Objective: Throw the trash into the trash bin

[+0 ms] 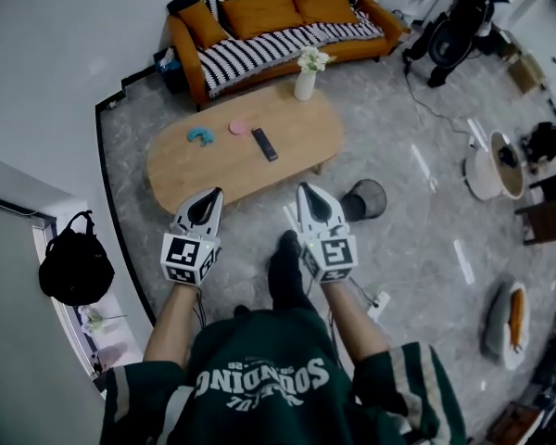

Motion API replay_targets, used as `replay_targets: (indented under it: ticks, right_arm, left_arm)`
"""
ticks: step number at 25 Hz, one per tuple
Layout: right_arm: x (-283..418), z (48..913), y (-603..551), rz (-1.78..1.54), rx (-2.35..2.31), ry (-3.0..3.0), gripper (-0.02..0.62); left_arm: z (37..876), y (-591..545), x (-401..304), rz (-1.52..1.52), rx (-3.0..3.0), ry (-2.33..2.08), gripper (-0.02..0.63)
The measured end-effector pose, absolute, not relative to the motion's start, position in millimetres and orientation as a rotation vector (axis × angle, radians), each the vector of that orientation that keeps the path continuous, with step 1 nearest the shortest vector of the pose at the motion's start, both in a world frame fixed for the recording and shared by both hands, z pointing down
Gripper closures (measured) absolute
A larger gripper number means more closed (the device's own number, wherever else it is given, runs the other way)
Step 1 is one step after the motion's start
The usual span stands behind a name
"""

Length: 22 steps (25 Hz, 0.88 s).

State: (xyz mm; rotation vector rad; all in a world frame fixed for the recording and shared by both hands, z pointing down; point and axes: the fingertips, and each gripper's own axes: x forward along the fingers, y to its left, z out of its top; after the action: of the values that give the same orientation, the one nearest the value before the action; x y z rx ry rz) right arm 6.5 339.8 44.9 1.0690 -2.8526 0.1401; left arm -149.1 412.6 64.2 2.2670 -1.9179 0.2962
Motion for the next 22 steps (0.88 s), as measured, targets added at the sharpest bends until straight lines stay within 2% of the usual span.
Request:
replay_targets:
  ticks: [12, 22]
  right_arm:
    - [-33.5, 42.9, 168.9, 0.097, 0.769, -2.875, 0.595]
    - [-50.6, 65.7, 111.1, 0.153, 0.657, -2.864, 0.595]
  left_arm:
    - [62.3, 238.5, -158.4, 0.272, 2.111, -1.983, 0.609]
    - [78.4, 190.9, -167.3, 0.296, 1.999, -2.026, 0.609]
